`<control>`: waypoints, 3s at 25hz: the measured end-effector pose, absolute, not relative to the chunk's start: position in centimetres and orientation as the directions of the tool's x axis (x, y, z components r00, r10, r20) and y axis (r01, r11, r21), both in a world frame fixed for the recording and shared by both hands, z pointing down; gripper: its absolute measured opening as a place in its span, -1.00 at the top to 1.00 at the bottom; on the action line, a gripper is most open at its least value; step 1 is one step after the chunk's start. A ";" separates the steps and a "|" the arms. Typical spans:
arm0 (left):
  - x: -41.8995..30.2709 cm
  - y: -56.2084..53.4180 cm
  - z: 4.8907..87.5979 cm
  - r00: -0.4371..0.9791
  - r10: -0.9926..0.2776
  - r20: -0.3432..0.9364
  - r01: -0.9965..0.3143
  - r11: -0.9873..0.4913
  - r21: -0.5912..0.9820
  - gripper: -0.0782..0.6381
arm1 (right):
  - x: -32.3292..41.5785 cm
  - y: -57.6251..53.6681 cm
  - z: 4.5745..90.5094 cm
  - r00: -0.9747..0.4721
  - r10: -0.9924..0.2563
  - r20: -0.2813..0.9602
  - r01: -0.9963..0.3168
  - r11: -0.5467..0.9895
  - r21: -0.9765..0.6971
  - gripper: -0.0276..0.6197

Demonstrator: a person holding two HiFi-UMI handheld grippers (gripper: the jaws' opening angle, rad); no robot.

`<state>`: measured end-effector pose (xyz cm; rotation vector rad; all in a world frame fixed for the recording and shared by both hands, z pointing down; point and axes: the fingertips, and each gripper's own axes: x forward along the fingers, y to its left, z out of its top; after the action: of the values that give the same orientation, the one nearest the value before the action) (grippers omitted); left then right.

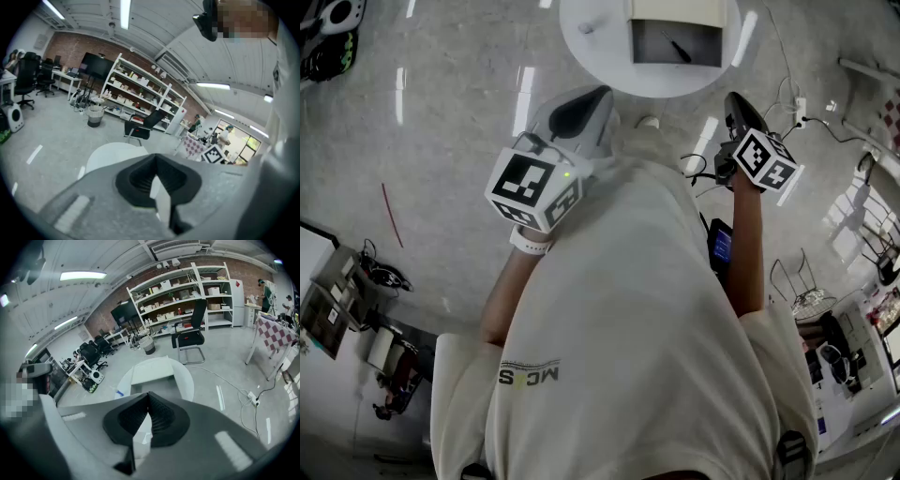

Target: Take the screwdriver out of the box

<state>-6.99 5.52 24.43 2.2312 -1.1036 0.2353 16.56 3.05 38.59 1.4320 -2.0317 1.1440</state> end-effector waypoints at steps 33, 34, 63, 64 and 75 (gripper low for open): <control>14.0 37.4 22.6 0.704 -0.570 0.424 -0.708 -0.612 0.352 0.78 | 25.5 37.4 27.4 -0.479 -0.754 0.449 -0.876 0.379 -0.297 0.92; 14.0 37.0 22.8 0.703 -0.570 0.426 -0.709 -0.608 0.357 0.78 | 25.5 36.9 27.6 -0.478 -0.754 0.452 -0.877 0.377 -0.298 0.92; 2.6 6.5 24.8 0.804 -0.469 0.366 -0.595 -0.653 0.469 0.78 | 12.1 6.3 27.9 -0.425 -0.726 0.540 -0.903 0.385 -0.192 0.91; 2.4 6.0 24.8 0.802 -0.471 0.367 -0.597 -0.648 0.473 0.78 | 11.7 5.7 27.9 -0.434 -0.719 0.544 -0.898 0.397 -0.191 0.91; -0.4 1.2 27.9 0.754 -0.504 0.421 -0.657 -0.563 0.501 0.78 | 9.0 0.1 32.6 -0.487 -0.619 0.616 -0.861 0.460 -0.218 0.91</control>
<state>-0.41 1.20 27.91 2.2932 -0.8663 0.3021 9.04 0.08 32.63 1.2370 -2.2589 0.7137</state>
